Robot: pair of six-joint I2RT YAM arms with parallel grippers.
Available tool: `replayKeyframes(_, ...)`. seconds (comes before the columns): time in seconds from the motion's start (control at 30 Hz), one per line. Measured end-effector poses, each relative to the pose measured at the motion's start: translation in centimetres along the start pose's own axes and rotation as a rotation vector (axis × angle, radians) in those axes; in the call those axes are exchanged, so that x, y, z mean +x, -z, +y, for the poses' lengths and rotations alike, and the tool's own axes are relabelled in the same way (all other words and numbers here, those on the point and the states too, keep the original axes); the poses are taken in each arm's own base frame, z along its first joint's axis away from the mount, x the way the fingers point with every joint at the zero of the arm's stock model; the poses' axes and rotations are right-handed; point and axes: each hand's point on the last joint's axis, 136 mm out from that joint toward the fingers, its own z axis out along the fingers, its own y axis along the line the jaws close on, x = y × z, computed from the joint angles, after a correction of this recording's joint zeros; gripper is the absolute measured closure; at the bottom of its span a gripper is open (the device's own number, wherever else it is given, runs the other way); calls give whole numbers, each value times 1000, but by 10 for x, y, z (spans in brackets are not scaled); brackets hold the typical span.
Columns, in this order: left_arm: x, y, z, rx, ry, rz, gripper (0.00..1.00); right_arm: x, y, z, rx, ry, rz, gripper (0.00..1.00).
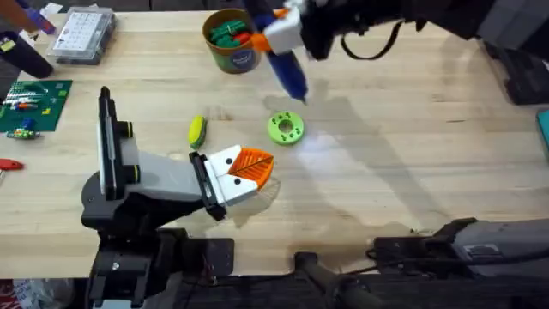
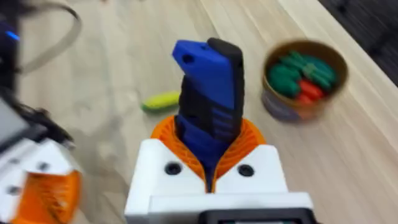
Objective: Pick up the gripper from the table and insert it into the empty holder that is missing its gripper. Then pick up a screw, insert it into the mounting hole, and use the screwdriver to tighten it. Finally, clean up the table by picking up the vegetable and placing it into the bucket.
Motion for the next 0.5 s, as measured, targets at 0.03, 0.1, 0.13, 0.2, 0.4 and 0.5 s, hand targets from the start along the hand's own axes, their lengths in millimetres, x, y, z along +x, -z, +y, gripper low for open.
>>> replayKeyframes(0.03,0,0,0,-1,0,0,997,9,0,-6,36,14,39,985)
replayKeyframes(0.1,0,0,0,-1,0,0,997,26,3,-18,114,53,122,985)
replayKeyframes(0.13,0,0,0,0,0,0,997,33,5,-24,150,76,157,985)
replayKeyframes(0.2,0,0,0,-1,0,0,997,47,10,-35,207,125,231,985)
replayKeyframes(0.4,0,0,0,0,0,0,997,97,30,-52,228,305,477,985)
replayKeyframes(0.5,0,0,0,0,0,0,997,120,34,-70,232,367,581,985)
